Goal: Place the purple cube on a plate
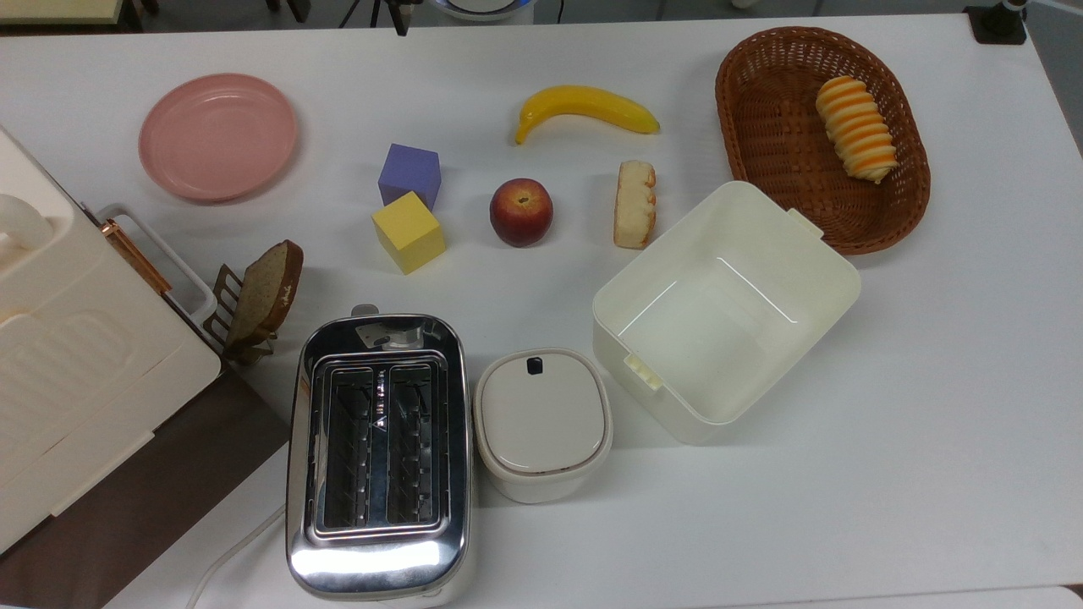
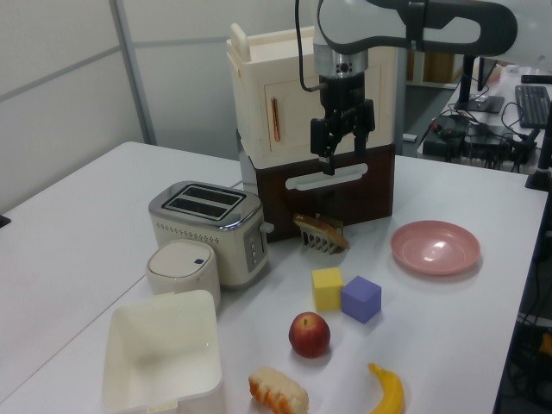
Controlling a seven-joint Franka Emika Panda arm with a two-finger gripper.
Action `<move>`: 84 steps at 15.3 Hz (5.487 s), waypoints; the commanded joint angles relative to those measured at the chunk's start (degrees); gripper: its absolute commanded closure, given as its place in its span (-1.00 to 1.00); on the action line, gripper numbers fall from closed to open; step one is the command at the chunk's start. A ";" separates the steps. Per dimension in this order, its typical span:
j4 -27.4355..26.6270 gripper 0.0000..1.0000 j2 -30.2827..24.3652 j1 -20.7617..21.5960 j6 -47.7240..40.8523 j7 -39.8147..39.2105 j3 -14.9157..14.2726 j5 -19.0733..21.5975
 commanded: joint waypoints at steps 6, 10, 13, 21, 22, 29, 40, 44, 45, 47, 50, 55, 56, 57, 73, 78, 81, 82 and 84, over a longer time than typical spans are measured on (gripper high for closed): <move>-1.38 -1.00 -0.92 0.87 -0.74 -0.82 -0.07 -0.99; -2.51 -1.00 -0.66 2.18 -0.65 -3.28 -0.07 -0.99; -3.31 -1.00 -0.57 3.33 -0.48 -3.02 -0.07 -1.26; -7.42 -1.00 3.21 4.39 5.74 -3.55 -0.07 -3.45; -9.44 -1.00 3.21 4.39 8.55 -4.94 -0.07 -3.80; -14.47 -1.00 7.59 4.04 16.48 -18.29 -0.16 -7.58; -28.35 -1.00 7.60 2.90 16.99 -7.17 -0.69 -7.32; -30.38 -1.00 10.32 3.25 24.92 0.22 -0.60 -5.74; -30.29 -1.00 10.76 3.33 25.36 0.40 -0.60 -5.74; -30.12 -1.00 10.86 3.34 25.80 0.93 -0.42 -5.39; -30.03 -1.00 11.12 3.34 27.29 0.93 -0.16 -4.77; -27.92 -1.00 11.38 3.34 27.38 1.02 -0.16 -4.33; -27.40 -1.00 12.25 3.34 27.47 1.02 -0.16 -4.33; -26.26 -1.00 13.13 3.34 27.47 1.02 -0.16 -4.25; -21.42 0.86 7.16 -7.18 15.08 -10.03 -0.86 -5.47; -21.50 0.71 10.23 -17.92 19.72 -14.79 -0.86 -9.17; -21.50 0.63 15.15 -19.86 24.03 -15.50 -0.95 -9.69; -21.50 0.56 17.08 -20.82 26.04 -15.50 -1.12 -10.39; -21.42 0.05 18.33 -21.10 27.91 -15.68 -1.12 -10.66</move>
